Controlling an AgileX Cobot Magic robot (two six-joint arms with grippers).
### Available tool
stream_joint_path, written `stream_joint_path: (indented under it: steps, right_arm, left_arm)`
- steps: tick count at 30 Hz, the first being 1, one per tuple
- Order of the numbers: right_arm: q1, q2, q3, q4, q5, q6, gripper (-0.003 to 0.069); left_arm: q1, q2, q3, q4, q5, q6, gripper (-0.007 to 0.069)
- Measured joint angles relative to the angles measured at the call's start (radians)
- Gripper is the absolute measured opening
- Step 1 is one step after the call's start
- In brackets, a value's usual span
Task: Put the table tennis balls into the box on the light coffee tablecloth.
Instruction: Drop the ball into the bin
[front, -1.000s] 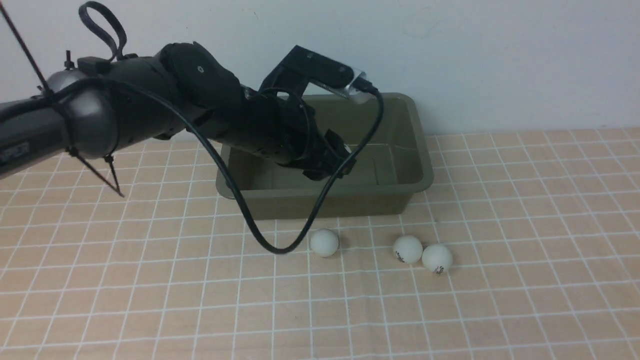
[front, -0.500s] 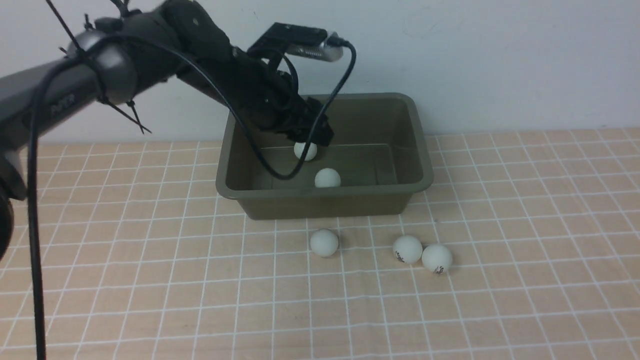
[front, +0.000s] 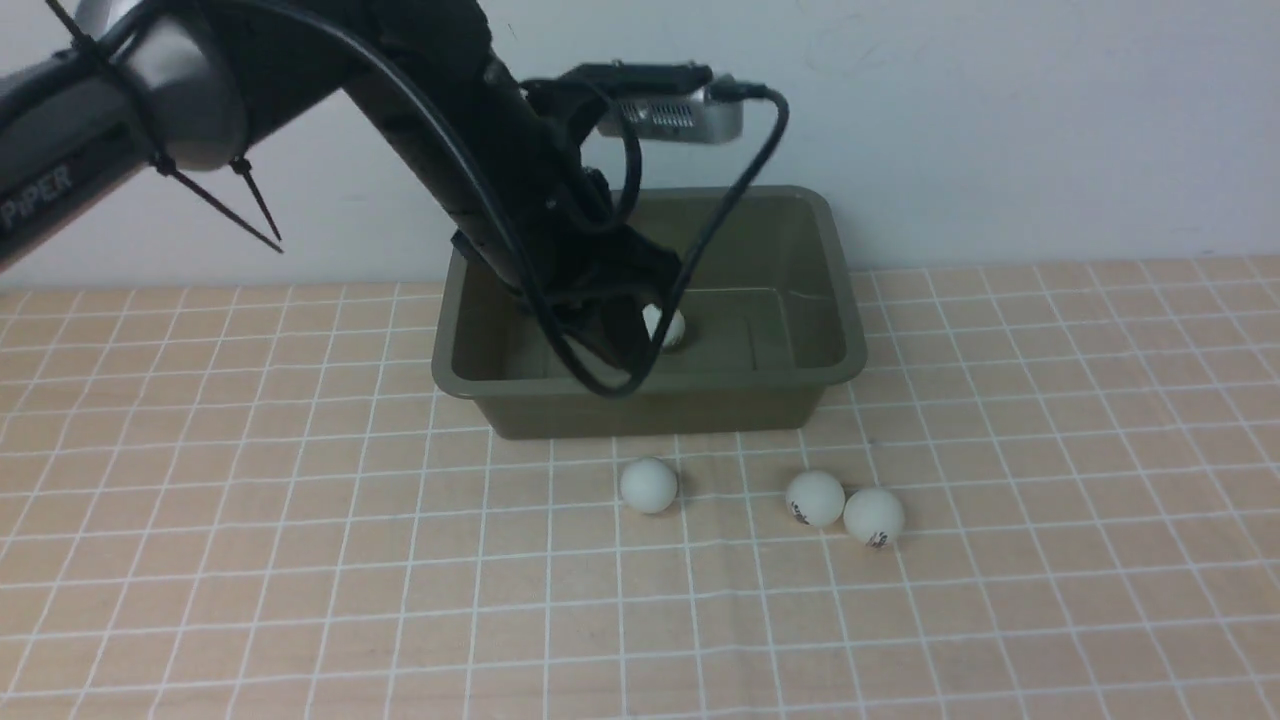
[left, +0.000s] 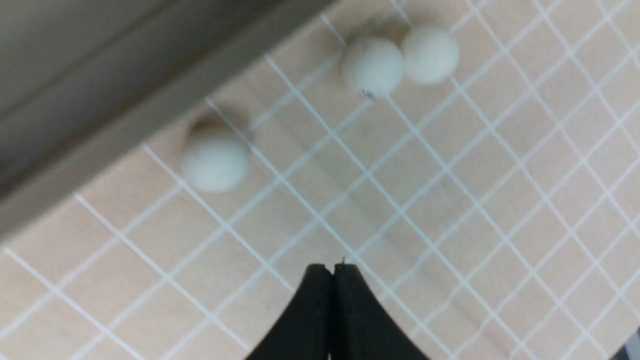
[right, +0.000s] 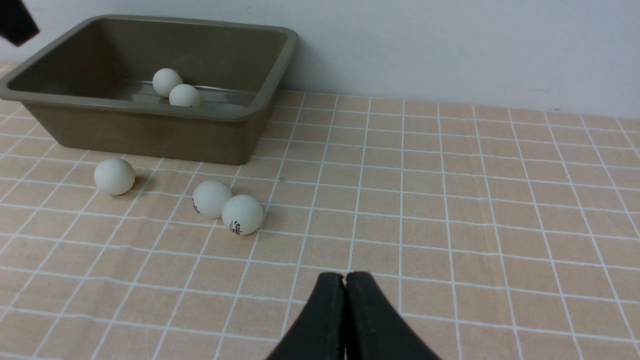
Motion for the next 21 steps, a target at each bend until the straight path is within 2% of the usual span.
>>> stream_joint_path:
  steps: [1,4,8,11,13,15,21]
  right_arm:
    - [0.000,0.000,0.000,0.000,0.000,0.000,-0.0015]
    - [0.000,0.000,0.000,0.000,0.000,0.000,-0.0015]
    - [0.000,0.000,0.000,0.000,0.000,0.000,-0.0015]
    - [0.000,0.000,0.000,0.000,0.000,0.000,-0.0015]
    - [0.000,0.000,0.000,0.000,0.000,0.000,-0.0015]
    - [0.000,0.000,0.000,-0.001,0.000,0.000,-0.0015]
    - [0.000,0.000,0.000,-0.001,0.000,0.000,-0.0015]
  left_arm:
    - [0.000,-0.007,0.000,0.005,0.000,0.000,-0.0069]
    - [-0.067,-0.138,0.190,0.066,0.000,-0.008,-0.0069]
    - [-0.133,-0.293,0.438,0.079,-0.048,-0.020,-0.0069]
    - [-0.170,-0.393,0.618,0.064,-0.286,-0.048,-0.0069]
    - [-0.175,-0.419,0.718,0.061,-0.535,-0.084,-0.0069]
    - [-0.175,-0.401,0.767,0.061,-0.691,-0.119,-0.0069]
    - [-0.175,-0.249,0.730,0.055,-0.861,-0.146,-0.0057]
